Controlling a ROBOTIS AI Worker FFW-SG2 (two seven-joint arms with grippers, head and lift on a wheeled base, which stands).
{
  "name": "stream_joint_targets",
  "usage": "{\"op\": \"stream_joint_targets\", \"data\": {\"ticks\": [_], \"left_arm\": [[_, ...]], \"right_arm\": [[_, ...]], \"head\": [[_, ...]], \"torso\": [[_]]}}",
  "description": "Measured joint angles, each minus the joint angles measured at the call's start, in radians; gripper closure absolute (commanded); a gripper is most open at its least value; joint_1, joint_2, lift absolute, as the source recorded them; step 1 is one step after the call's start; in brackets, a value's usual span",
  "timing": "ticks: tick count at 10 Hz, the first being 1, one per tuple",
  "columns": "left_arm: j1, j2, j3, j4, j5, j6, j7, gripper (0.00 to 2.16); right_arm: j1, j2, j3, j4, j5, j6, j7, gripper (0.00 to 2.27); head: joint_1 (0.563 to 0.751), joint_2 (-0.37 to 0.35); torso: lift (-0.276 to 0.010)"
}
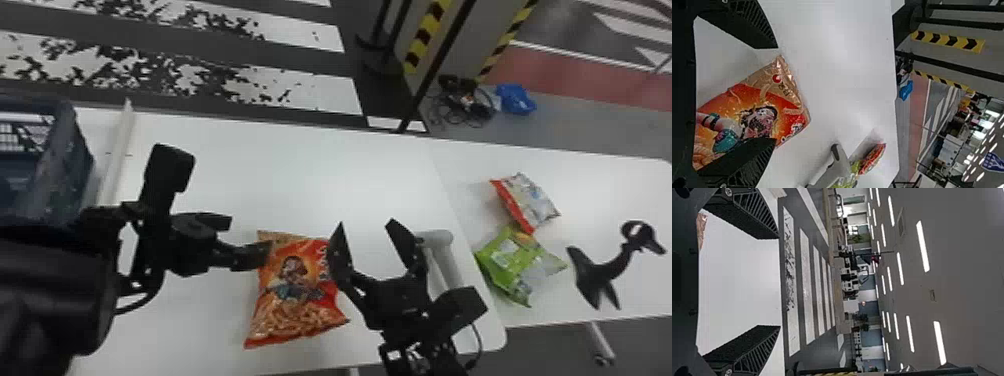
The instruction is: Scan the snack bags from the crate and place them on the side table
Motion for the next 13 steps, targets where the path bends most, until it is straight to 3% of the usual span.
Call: {"op": "stream_joint_targets", "data": {"ticks": [2,4,5,7,8,10,12,13], "left_arm": [[0.056,0.0,0.08,-0.078,0.017,-0.074,0.026,0.02],[0.145,0.0,0.215,-0.168,0.079,-0.219,0.045,0.03],[0.193,0.0,0.285,-0.207,0.109,-0.3,0.049,0.03],[0.277,0.0,0.435,-0.27,0.197,-0.415,0.049,0.03],[0.314,0.0,0.508,-0.296,0.244,-0.451,0.049,0.03],[0.36,0.0,0.654,-0.318,0.355,-0.469,0.035,0.04],[0.387,0.0,0.767,-0.323,0.448,-0.469,0.011,0.04],[0.396,0.0,0.8,-0.323,0.472,-0.469,0.0,0.04]], "right_arm": [[0.004,-0.002,-0.003,0.0,-0.002,-0.008,0.002,0.22],[0.005,-0.004,-0.002,-0.002,-0.001,-0.008,0.016,0.59],[0.006,-0.005,-0.001,-0.004,0.003,-0.007,0.029,0.82],[0.01,-0.006,0.005,-0.009,0.021,0.003,0.054,1.75],[0.014,-0.007,0.009,-0.017,0.032,0.025,0.06,1.95],[0.023,-0.008,0.015,-0.038,0.054,0.068,0.083,1.96],[0.05,-0.011,0.019,-0.071,0.059,0.074,0.09,1.4],[0.073,-0.014,0.019,-0.095,0.059,0.079,0.09,1.1]], "head": [[0.695,-0.246],[0.695,-0.183],[0.695,-0.129],[0.695,-0.017],[0.695,0.034],[0.695,0.118],[0.695,0.209],[0.695,0.236]], "torso": [[-0.094],[-0.094],[-0.094],[-0.094],[-0.094],[-0.094],[-0.094],[-0.094]]}}
